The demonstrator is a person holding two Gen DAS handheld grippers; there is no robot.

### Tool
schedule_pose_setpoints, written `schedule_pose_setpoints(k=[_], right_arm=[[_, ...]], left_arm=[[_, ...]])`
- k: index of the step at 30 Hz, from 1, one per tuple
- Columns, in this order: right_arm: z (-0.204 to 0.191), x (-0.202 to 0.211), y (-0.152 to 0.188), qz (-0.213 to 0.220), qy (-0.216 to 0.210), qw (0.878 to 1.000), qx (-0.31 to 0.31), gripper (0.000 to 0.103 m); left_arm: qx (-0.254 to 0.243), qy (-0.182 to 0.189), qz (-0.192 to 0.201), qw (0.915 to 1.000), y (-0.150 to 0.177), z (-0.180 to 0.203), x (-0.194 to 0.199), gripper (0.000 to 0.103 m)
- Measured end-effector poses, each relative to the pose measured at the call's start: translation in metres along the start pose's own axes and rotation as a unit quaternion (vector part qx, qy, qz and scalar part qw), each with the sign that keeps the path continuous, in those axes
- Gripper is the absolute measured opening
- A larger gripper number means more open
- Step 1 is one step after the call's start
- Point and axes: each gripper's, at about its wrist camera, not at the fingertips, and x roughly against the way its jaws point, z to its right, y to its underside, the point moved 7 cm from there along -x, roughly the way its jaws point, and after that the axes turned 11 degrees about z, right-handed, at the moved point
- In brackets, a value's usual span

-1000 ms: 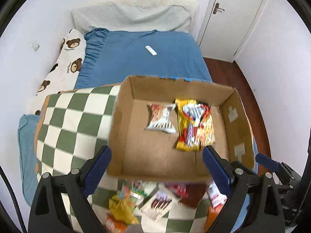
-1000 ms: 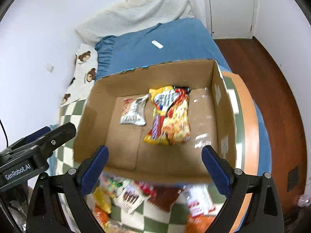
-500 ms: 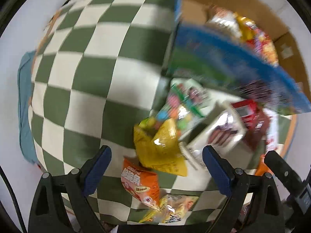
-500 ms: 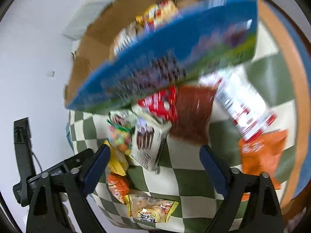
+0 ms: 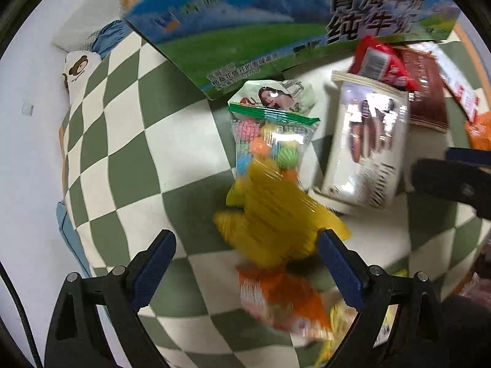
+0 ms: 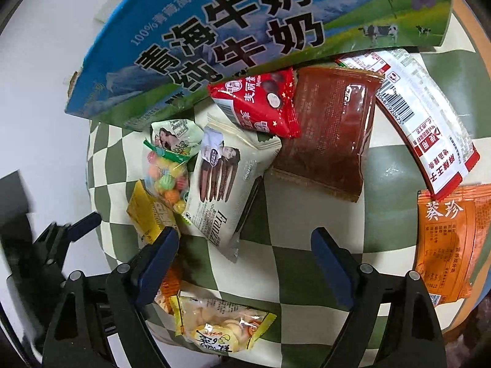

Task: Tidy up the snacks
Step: 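Grasp the Franzzi biscuit packet with the right gripper while the left grasps the yellow packet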

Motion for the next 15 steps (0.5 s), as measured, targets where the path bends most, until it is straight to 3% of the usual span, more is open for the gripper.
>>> schedule_pose_setpoints(k=[4, 8, 11, 15], right_arm=[[-0.003, -0.003, -0.002, 0.007, 0.008, 1.0, 0.0, 0.09], [-0.012, -0.016, -0.01, 0.016, 0.012, 1.0, -0.013, 0.09], [-0.026, -0.037, -0.019, 0.031, 0.026, 0.999, -0.022, 0.09], [-0.044, -0.069, -0.023, 0.024, 0.078, 0.996, 0.022, 0.068]], left_arm=[[0.064, 0.003, -0.002, 0.9979, -0.005, -0.015, -0.012, 0.094], [0.166, 0.003, -0.025, 0.9858, 0.0, -0.05, -0.023, 0.094], [0.215, 0.002, -0.026, 0.9762, 0.004, -0.07, -0.019, 0.094], [0.223, 0.013, -0.018, 0.9746, 0.007, -0.079, 0.003, 0.094]])
